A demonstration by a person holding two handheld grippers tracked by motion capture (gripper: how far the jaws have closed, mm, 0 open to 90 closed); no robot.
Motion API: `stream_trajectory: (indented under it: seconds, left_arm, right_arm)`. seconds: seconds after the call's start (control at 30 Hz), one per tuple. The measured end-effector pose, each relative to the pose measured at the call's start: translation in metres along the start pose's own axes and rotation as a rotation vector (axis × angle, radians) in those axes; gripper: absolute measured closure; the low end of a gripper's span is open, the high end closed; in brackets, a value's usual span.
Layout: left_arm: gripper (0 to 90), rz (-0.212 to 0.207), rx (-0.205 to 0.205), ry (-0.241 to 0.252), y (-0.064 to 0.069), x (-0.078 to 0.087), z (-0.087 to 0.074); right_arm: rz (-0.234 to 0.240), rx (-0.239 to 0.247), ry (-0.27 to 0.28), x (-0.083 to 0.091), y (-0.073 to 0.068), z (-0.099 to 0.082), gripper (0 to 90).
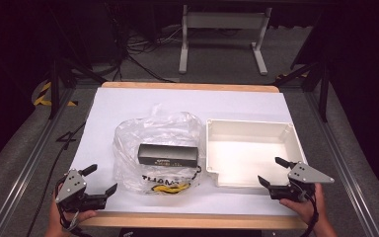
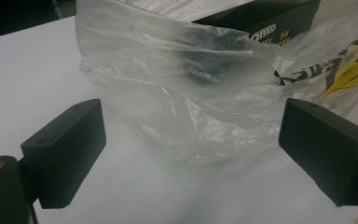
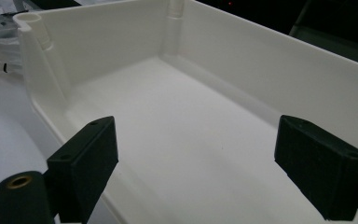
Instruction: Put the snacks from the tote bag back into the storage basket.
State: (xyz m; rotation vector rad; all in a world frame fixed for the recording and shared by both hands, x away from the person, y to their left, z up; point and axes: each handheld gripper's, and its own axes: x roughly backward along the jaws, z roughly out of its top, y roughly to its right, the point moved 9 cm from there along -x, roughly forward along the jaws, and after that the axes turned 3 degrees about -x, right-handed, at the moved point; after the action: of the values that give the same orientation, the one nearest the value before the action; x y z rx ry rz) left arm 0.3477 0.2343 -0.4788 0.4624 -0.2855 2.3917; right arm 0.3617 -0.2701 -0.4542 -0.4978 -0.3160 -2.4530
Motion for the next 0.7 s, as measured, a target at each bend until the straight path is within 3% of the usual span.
stream_trajectory:
  seconds: [0.4, 0.7]
  left_arm:
    - [10.2, 0.01, 0.014, 0.018, -0.003, 0.004, 0.0]
    - [11.3, 0.024, 0.025, 0.02, -0.006, 0.006, -0.001]
  right_arm:
    - [-0.02, -0.004, 0.019, -0.001, 0.0, 0.007, 12.7]
    - [0.033, 0.021, 0.025, -0.009, -0.009, 0.024, 14.2]
